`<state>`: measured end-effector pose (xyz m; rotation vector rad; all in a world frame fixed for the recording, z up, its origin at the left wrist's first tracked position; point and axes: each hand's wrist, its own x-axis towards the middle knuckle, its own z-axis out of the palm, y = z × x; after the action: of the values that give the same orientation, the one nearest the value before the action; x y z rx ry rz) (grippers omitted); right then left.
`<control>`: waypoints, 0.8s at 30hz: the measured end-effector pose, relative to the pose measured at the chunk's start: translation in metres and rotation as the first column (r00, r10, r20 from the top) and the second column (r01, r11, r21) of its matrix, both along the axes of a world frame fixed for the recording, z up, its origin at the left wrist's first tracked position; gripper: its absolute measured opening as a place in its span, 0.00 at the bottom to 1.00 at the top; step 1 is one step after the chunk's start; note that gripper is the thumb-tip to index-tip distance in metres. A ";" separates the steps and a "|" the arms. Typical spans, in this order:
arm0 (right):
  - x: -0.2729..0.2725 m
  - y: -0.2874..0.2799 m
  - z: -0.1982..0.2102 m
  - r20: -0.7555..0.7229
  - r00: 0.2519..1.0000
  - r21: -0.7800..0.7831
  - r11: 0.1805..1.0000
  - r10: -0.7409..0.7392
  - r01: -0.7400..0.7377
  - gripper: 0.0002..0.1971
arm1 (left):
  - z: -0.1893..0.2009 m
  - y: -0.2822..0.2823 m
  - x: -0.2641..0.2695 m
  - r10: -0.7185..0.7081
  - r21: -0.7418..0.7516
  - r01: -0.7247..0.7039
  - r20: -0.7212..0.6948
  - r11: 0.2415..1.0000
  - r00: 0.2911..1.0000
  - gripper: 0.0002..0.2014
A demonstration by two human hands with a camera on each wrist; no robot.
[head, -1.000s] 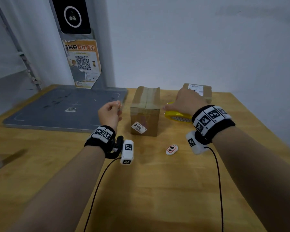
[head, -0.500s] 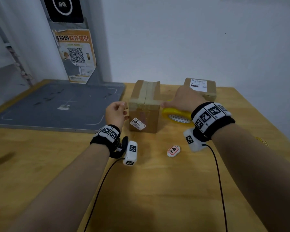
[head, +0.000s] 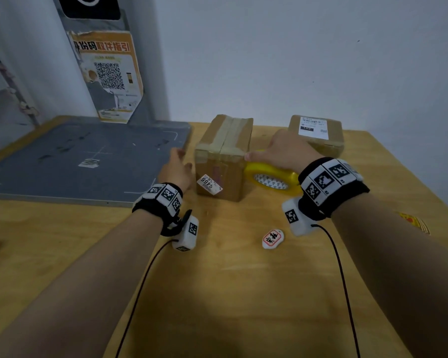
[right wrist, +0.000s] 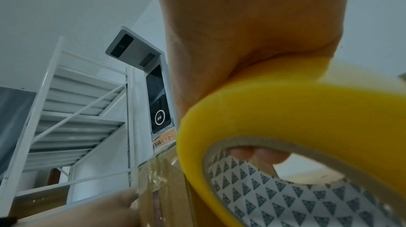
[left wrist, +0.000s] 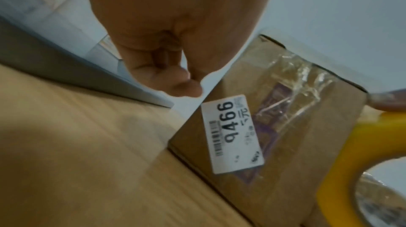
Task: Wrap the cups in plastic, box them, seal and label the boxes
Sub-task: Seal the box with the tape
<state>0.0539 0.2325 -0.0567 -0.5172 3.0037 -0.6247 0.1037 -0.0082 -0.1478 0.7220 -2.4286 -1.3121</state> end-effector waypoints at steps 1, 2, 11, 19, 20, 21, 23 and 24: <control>0.001 -0.003 -0.001 0.009 1.000 -0.008 1.000 0.015 -0.015 0.31 | 0.001 -0.002 -0.001 0.044 0.061 -0.042 -0.039 0.997 0.998 0.06; 0.001 -0.007 -0.004 0.022 0.999 -0.021 0.999 0.033 -0.033 0.31 | 0.003 -0.004 -0.002 0.086 0.158 -0.072 -0.084 0.985 0.993 0.07; 0.008 -0.056 -0.016 0.210 0.962 -0.246 0.962 0.174 -0.120 0.33 | 0.010 -0.003 0.020 -0.053 0.148 0.121 -0.400 0.981 0.915 0.30; 0.013 -0.055 -0.023 0.317 0.929 -0.395 0.917 0.191 -0.054 0.26 | 0.008 0.003 0.016 -0.134 0.024 0.149 -0.315 0.988 0.940 0.17; 0.013 -0.056 -0.021 0.310 0.933 -0.382 0.923 0.181 -0.051 0.27 | 0.008 0.004 0.016 -0.138 0.022 0.152 -0.309 0.988 0.941 0.18; 0.013 -0.057 -0.020 0.303 0.937 -0.371 0.927 0.175 -0.053 0.28 | 0.008 0.005 0.015 -0.138 0.025 0.153 -0.313 0.988 0.940 0.18; 0.012 -0.058 -0.017 0.294 0.942 -0.345 0.937 0.160 -0.052 0.29 | 0.008 0.005 0.014 -0.136 0.034 0.153 -0.311 0.988 0.941 0.18; 0.011 -0.059 -0.015 0.293 0.944 -0.327 0.944 0.154 -0.052 0.29 | 0.008 0.005 0.013 -0.134 0.036 0.152 -0.307 0.988 0.942 0.18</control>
<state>0.0652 0.1735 -0.0718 -0.5258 2.5702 -1.0752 0.1168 -0.0031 -0.1401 0.3299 -2.2342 -1.4355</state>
